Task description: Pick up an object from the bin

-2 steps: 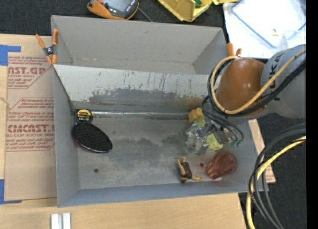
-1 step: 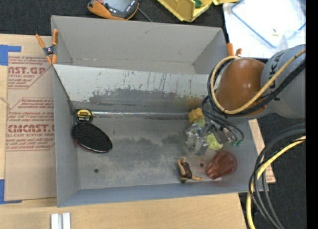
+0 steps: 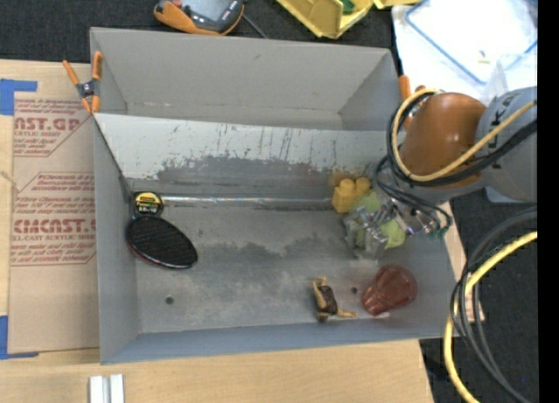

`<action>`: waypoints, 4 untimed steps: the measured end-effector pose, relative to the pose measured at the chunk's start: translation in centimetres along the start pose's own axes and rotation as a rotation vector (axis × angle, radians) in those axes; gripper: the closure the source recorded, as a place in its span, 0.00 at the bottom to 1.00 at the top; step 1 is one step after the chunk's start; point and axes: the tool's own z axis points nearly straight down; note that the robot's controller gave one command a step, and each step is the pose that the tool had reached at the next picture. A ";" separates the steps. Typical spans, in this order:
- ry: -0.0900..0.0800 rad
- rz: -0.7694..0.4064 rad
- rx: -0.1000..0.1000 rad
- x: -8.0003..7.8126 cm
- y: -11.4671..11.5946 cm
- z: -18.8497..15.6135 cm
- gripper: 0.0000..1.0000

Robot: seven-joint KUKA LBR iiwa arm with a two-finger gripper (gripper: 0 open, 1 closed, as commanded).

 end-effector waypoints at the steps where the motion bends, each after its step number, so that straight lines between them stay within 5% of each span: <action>1: -0.027 0.322 0.007 7.1 1.6 -0.4 1.00; 2: -0.012 0.064 0.002 0.7 -1.3 -11.3 0.00; 3: -0.012 0.064 0.001 0.7 -1.3 -11.3 0.00; 4: -0.009 0.039 -0.005 3.4 8.2 -7.7 0.00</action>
Offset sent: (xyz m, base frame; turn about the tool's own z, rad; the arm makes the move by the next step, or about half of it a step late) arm -0.0024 -0.0169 0.1132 0.0634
